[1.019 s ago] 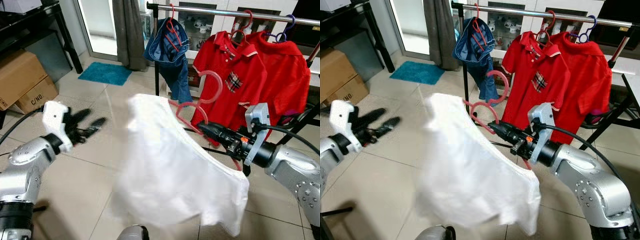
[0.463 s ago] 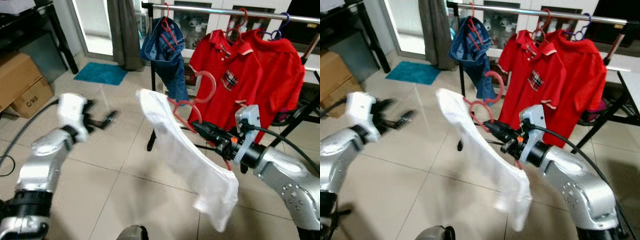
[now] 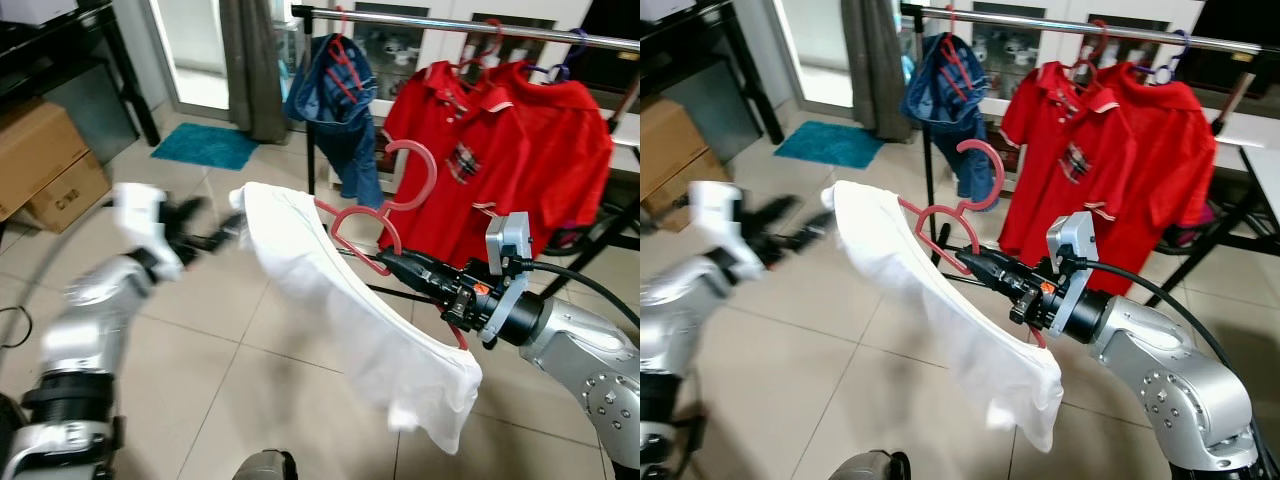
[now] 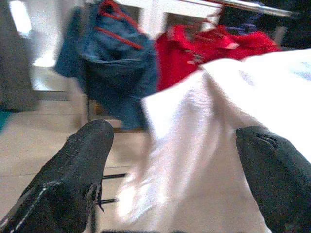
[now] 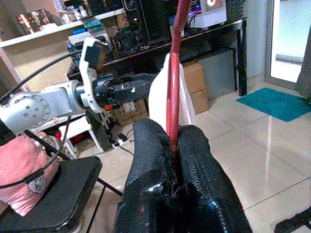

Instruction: Hang hanger

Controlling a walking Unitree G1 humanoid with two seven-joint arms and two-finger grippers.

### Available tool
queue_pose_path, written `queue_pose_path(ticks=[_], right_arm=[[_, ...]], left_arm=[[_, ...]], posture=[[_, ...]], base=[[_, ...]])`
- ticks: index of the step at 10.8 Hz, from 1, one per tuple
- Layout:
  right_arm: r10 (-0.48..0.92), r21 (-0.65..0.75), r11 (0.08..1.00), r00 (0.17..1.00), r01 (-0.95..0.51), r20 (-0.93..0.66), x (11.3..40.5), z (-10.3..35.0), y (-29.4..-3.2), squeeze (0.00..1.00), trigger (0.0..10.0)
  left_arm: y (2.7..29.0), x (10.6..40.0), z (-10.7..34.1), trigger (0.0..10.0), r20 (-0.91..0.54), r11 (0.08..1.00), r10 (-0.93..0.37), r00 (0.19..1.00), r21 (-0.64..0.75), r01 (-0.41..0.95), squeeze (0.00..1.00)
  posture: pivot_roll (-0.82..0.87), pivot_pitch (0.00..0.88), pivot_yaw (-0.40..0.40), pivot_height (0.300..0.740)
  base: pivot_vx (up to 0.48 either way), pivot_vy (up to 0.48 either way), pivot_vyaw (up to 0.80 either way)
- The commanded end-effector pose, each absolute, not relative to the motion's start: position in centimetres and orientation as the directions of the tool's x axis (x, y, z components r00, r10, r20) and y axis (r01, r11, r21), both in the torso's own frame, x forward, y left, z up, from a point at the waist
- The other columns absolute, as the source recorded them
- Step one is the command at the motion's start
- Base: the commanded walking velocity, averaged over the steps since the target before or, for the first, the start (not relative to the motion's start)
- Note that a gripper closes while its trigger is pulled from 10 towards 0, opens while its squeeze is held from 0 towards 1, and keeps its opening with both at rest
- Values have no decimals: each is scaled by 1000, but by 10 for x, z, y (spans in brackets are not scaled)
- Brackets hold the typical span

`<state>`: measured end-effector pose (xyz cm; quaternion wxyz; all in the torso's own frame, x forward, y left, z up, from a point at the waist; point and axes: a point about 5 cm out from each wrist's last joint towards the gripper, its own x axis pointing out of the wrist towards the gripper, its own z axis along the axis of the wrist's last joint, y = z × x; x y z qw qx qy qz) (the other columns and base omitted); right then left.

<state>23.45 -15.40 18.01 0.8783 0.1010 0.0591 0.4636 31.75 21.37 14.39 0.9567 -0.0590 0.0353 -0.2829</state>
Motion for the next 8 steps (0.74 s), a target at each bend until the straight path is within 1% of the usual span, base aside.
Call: queue_pose_path(ticks=[1, 2, 3, 4, 8], right_arm=[[843, 199, 522, 537, -829, 27, 230, 192, -152, 0, 10000], [847, 199, 516, 531, -833, 29, 229, 193, -153, 0, 10000], [855, 201, 502, 518, -841, 31, 227, 194, -153, 0, 10000], [857, 201, 497, 513, -844, 35, 227, 195, -153, 0, 10000], [859, 203, 496, 512, -844, 28, 226, 195, -153, 0, 10000]], left_arm=[[210, 321, 149, 10000, -23, 818, -567, 823, -129, 560, 0], [211, 323, 147, 10000, -31, 825, -557, 830, -140, 548, 0], [212, 328, 147, 9020, -23, 828, -548, 836, -154, 538, 0], [212, 330, 150, 0, -9, 824, -553, 833, -155, 545, 0], [208, 328, 146, 0, -4, 805, -577, 817, -168, 568, 0]], posture=[[13, 29, 71, 740], [11, 29, 71, 740], [9, 29, 71, 740], [10, 36, 67, 740], [9, 36, 66, 740]], base=[[0, 0, 0], [0, 0, 0], [0, 0, 0], [0, 0, 0], [0, 0, 0]])
